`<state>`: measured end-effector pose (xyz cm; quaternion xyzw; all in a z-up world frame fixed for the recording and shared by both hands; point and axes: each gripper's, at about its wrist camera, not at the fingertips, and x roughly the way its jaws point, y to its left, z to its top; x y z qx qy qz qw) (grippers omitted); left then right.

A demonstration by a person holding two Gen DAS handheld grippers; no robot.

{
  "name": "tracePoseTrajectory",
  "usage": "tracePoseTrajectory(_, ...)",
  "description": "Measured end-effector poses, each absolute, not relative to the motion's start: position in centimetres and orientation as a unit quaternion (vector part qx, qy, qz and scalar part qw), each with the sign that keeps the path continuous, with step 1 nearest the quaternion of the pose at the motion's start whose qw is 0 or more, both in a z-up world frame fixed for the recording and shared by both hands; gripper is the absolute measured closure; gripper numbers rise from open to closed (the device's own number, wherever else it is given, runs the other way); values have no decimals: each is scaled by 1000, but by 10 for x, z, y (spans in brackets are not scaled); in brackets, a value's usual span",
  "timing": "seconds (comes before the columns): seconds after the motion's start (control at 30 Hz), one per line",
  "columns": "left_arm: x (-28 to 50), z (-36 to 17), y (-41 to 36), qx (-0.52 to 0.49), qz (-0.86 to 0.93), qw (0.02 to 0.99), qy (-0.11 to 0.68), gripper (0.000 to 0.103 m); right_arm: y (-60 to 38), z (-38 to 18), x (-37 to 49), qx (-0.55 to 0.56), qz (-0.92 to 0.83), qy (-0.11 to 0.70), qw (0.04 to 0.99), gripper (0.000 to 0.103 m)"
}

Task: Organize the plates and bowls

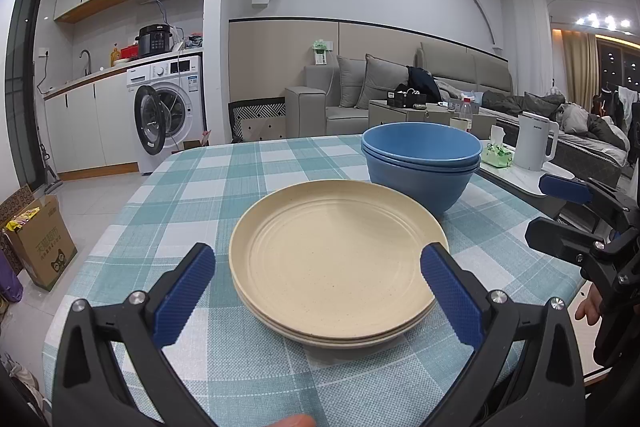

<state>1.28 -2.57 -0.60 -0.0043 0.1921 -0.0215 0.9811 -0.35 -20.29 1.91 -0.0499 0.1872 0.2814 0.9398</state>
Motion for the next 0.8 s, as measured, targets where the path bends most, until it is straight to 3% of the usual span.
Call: tracePoseTrajectory(0.8,14,-7,-26,-4,-22,981,192,0,-207,19,-3,-44,274,184,943,1)
